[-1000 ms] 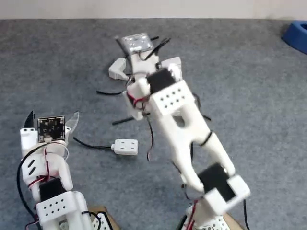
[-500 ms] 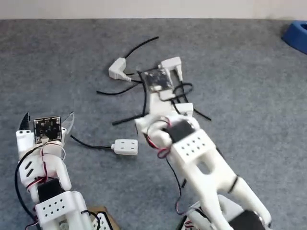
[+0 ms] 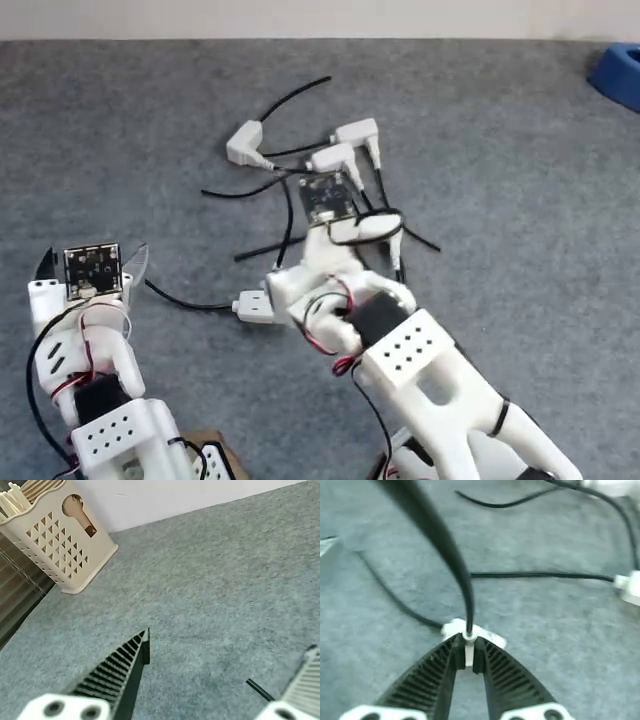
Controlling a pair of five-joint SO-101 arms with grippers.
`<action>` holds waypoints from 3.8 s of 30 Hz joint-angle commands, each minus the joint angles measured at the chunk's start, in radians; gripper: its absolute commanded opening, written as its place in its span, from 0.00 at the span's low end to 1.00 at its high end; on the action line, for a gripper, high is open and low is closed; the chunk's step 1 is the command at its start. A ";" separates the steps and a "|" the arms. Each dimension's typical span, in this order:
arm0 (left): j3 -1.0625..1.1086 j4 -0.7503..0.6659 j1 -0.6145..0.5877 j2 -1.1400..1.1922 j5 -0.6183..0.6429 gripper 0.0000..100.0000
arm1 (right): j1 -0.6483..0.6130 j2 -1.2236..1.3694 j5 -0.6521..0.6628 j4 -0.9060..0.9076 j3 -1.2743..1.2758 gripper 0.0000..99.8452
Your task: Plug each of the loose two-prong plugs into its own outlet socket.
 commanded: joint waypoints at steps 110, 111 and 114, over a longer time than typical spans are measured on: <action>-0.065 0.402 0.062 -0.013 -0.012 0.42 | 0.124 1.027 -0.064 0.166 -0.719 0.15; -0.065 0.400 0.051 -0.013 -0.012 0.42 | 0.124 1.053 -0.064 0.166 -0.722 0.15; -0.065 0.400 0.028 -0.013 -0.014 0.42 | 0.122 1.087 -0.064 0.173 -0.760 0.15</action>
